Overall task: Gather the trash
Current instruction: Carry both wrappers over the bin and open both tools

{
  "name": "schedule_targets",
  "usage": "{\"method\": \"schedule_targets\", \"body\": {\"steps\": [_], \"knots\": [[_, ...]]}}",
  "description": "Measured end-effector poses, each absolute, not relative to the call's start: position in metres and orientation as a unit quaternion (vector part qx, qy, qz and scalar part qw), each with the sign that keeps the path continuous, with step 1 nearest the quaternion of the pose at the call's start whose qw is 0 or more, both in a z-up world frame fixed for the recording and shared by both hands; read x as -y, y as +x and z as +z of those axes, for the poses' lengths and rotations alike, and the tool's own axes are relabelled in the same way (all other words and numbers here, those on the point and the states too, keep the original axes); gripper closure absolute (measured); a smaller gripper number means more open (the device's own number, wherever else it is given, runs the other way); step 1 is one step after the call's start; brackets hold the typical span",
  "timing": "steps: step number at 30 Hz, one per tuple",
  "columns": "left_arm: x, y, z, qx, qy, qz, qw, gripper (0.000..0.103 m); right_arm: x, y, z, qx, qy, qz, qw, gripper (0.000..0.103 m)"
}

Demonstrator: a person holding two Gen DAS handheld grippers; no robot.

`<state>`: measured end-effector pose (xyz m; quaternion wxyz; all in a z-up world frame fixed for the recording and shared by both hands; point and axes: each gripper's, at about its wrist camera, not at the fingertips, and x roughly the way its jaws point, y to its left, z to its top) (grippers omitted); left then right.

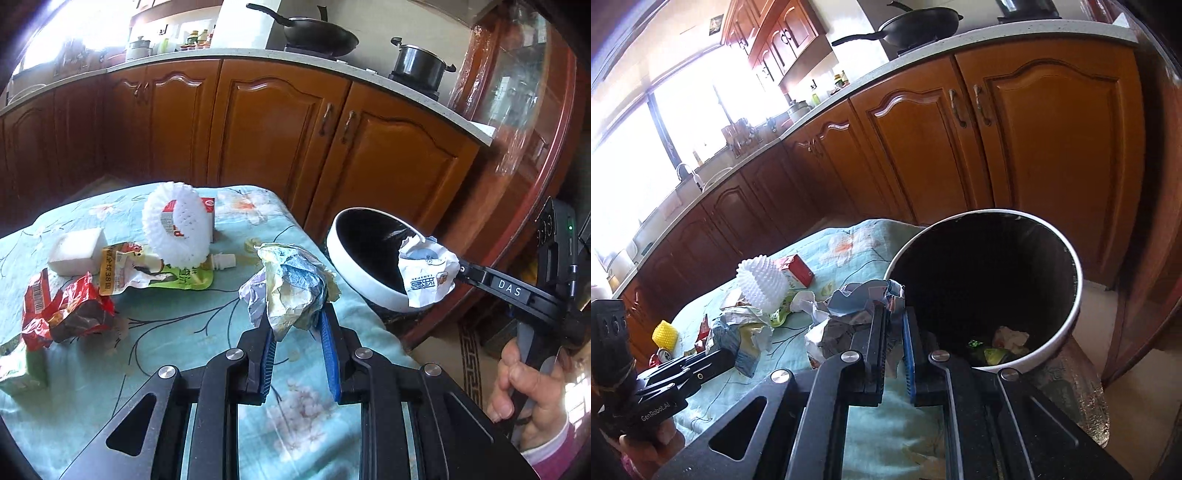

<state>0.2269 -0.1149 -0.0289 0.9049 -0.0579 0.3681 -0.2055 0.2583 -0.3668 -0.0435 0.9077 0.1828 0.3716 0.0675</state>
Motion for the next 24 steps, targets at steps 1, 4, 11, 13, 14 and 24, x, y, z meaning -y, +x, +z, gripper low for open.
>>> {"method": "schedule_targets", "body": {"steps": [1,4,11,13,14,24], "knots": [[0.119,0.23,-0.029,-0.368,-0.056,-0.208,0.905,0.081,0.373,0.258,-0.043,-0.371,0.184,0.062,0.908,0.095],[0.132,0.235,-0.027,-0.366,-0.05,-0.218,0.903,0.081,0.385,0.257,-0.043,-0.368,0.187,0.049,0.909,0.095],[0.166,0.258,-0.022,-0.361,-0.031,-0.239,0.901,0.081,0.412,0.26,-0.042,-0.362,0.188,0.023,0.913,0.095],[0.176,0.265,-0.021,-0.36,-0.025,-0.244,0.9,0.081,0.418,0.264,-0.042,-0.362,0.187,0.016,0.913,0.095],[0.182,0.27,-0.021,-0.36,-0.022,-0.248,0.899,0.081,0.421,0.266,-0.043,-0.363,0.187,0.014,0.913,0.095],[0.225,0.309,-0.033,-0.373,0.001,-0.26,0.891,0.081,0.44,0.28,-0.052,-0.371,0.177,-0.007,0.912,0.095]]}}
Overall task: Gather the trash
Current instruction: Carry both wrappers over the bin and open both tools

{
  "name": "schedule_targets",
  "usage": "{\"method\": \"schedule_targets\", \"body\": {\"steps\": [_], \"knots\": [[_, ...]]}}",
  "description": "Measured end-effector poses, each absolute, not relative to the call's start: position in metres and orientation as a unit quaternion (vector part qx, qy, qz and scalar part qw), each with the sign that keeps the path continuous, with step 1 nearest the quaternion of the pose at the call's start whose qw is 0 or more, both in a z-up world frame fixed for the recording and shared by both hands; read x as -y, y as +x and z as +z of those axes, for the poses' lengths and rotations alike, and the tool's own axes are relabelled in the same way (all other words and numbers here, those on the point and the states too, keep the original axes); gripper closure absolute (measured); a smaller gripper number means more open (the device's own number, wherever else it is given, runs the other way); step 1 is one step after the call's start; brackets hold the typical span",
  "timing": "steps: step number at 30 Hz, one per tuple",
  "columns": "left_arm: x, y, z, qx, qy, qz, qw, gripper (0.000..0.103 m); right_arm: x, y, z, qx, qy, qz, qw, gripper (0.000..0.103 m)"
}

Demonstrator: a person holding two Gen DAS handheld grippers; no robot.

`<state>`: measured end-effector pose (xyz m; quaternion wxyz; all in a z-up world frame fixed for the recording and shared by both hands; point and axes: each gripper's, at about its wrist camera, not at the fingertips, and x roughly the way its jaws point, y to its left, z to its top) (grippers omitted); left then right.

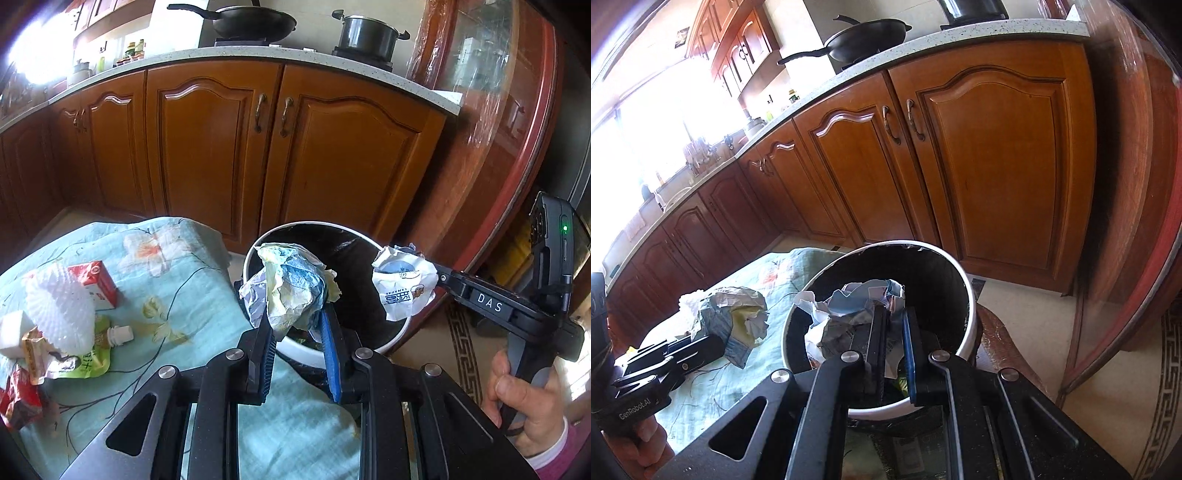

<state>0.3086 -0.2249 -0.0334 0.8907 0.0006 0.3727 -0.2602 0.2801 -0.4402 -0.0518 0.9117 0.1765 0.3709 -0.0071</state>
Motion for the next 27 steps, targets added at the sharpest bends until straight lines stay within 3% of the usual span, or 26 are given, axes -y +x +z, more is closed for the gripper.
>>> {"method": "schedule_targets", "body": {"steps": [9,14,16,18,20,27], "knots": [[0.255,0.342,-0.045,-0.395,0.008,-0.262,0.881,0.08,0.447,0.3,-0.06,-0.386,0.165,-0.013,0.907,0.094],[0.263,0.354,-0.054,-0.407,0.012,-0.259,0.876,0.072,0.445,0.31,-0.068,-0.399,0.152,-0.014,0.904,0.09],[0.265,0.357,-0.056,-0.41,0.013,-0.256,0.875,0.066,0.445,0.312,-0.072,-0.406,0.151,-0.016,0.901,0.083],[0.267,0.358,-0.058,-0.412,0.012,-0.256,0.875,0.061,0.446,0.313,-0.075,-0.409,0.155,-0.016,0.899,0.068],[0.268,0.358,-0.059,-0.411,0.012,-0.255,0.875,0.05,0.447,0.312,-0.078,-0.408,0.163,-0.012,0.898,0.06],[0.259,0.351,-0.063,-0.406,0.003,-0.25,0.879,0.045,0.45,0.303,-0.079,-0.402,0.186,-0.009,0.896,0.048]]}}
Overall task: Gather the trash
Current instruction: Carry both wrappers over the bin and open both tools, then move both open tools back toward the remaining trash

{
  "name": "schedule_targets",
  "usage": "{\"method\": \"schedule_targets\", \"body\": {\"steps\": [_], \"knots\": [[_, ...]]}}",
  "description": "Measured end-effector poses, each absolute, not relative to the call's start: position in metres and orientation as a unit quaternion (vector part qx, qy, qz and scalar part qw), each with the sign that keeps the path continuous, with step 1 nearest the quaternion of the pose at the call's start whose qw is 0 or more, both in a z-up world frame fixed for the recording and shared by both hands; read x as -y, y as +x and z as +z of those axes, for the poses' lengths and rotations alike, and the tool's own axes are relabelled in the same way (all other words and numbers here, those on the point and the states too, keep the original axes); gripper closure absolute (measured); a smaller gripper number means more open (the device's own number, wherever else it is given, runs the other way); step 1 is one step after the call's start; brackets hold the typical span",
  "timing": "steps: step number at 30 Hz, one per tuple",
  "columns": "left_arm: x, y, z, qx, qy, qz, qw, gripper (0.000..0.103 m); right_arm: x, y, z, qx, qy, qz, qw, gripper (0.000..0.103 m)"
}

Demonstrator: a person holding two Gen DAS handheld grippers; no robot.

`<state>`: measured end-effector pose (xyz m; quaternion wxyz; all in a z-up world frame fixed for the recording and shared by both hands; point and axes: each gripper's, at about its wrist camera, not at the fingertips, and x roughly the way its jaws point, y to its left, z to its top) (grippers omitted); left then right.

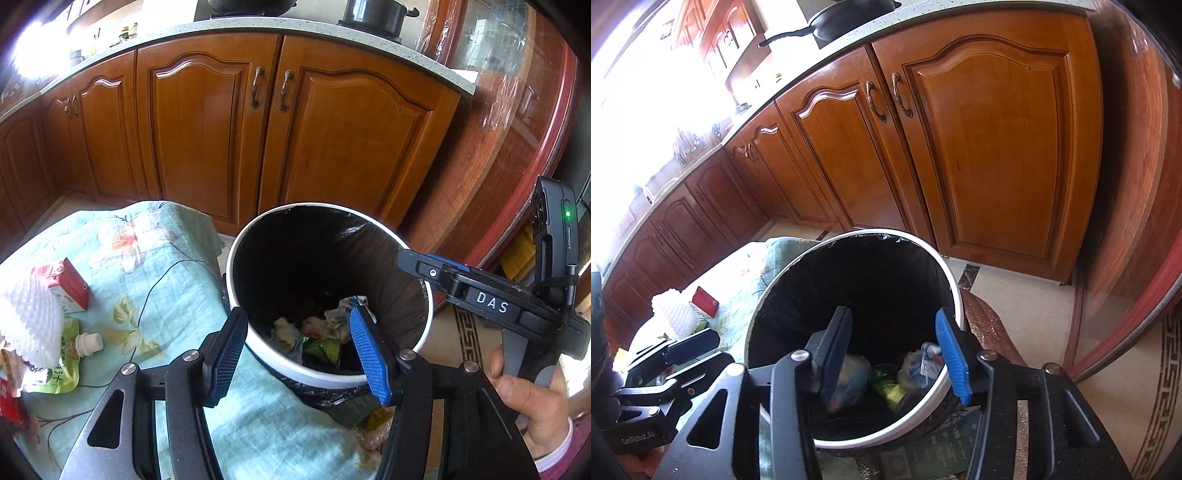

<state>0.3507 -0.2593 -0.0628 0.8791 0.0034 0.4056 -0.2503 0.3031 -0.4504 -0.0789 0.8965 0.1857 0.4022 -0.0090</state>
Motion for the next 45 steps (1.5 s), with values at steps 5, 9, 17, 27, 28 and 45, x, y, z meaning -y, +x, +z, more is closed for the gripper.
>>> {"method": "schedule_targets", "body": {"steps": [5,9,17,27,28,45], "knots": [[0.244,0.339,-0.064,-0.4,-0.006,-0.237,0.885,0.042,0.446,0.291,-0.073,-0.386,0.202,0.0,0.9,0.027],[0.223,0.326,-0.067,-0.401,-0.023,-0.222,0.888,0.041,0.434,0.283,-0.067,-0.38,0.206,0.01,0.902,0.022],[0.178,0.3,-0.066,-0.404,-0.054,-0.193,0.893,0.04,0.401,0.27,-0.065,-0.377,0.211,0.037,0.901,0.022],[0.12,0.263,-0.065,-0.405,-0.077,-0.152,0.898,0.04,0.351,0.258,-0.066,-0.386,0.21,0.076,0.895,0.022],[0.115,0.26,-0.065,-0.405,-0.079,-0.149,0.899,0.04,0.346,0.257,-0.067,-0.388,0.209,0.08,0.894,0.022],[0.02,0.195,-0.054,-0.393,-0.11,-0.068,0.911,0.04,0.244,0.251,-0.068,-0.407,0.18,0.166,0.88,0.022]]}}
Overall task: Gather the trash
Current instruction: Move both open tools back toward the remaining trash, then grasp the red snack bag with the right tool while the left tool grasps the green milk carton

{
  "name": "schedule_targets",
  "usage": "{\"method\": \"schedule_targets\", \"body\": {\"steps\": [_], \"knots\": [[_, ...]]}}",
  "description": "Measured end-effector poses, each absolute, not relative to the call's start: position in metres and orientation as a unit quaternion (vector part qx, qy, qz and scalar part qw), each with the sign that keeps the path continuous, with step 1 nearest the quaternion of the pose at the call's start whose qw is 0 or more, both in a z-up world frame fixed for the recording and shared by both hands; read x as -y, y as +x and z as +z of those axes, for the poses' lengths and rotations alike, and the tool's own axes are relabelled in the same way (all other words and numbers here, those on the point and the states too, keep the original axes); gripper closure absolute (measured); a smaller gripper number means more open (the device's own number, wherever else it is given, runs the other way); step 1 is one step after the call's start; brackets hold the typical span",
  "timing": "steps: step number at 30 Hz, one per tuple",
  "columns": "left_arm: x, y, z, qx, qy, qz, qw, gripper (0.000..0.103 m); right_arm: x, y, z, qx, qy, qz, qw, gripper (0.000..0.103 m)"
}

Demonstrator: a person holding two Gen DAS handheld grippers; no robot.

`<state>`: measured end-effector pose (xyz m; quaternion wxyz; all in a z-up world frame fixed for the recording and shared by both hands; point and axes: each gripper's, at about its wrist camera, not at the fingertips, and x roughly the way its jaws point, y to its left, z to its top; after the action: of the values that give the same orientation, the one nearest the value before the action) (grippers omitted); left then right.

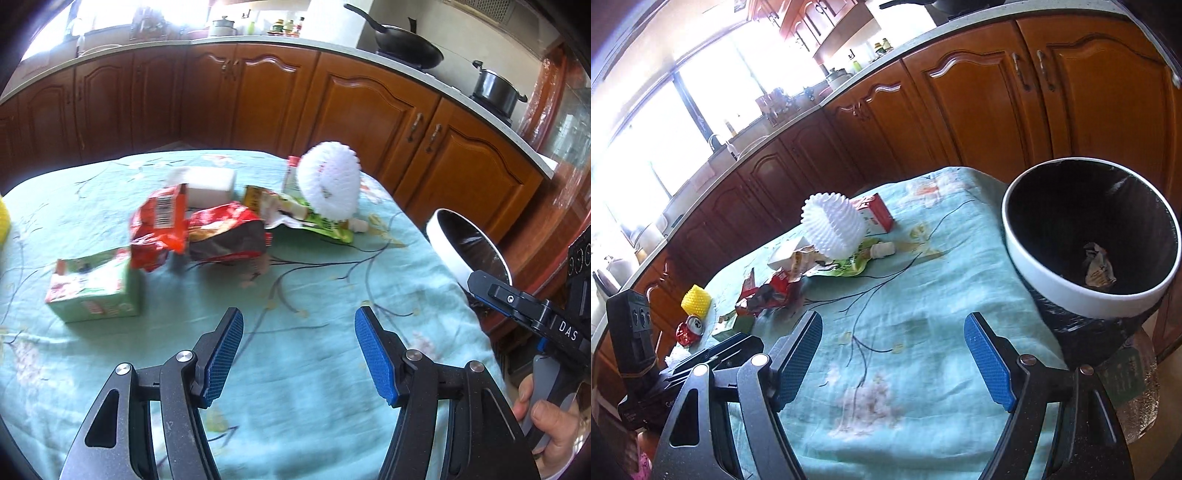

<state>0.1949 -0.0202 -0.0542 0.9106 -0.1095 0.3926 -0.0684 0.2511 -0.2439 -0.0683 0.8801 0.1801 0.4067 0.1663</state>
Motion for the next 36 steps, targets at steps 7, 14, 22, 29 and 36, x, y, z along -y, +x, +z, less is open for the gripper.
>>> {"method": "schedule_targets", "body": {"steps": [7,14,22,29,36], "knots": [[-0.023,0.173,-0.047,-0.383,-0.126,-0.036,0.914,0.04,0.201,0.254,-0.067,-0.413,0.164,0.201,0.873,0.022],[-0.066,0.155,-0.046,-0.381,-0.129,0.008,0.916,0.04,0.158,0.266,-0.066,-0.413,0.14,0.23,0.87,0.024],[-0.104,0.158,-0.045,-0.378,-0.145,0.045,0.913,0.032,0.121,0.289,-0.073,-0.422,0.11,0.244,0.866,0.043],[-0.127,0.188,-0.054,-0.389,-0.135,0.027,0.911,0.024,0.094,0.317,-0.087,-0.439,0.095,0.257,0.856,0.051],[-0.143,0.224,-0.077,-0.423,-0.14,-0.021,0.895,0.024,0.072,0.335,-0.101,-0.455,0.079,0.268,0.845,0.083]]}}
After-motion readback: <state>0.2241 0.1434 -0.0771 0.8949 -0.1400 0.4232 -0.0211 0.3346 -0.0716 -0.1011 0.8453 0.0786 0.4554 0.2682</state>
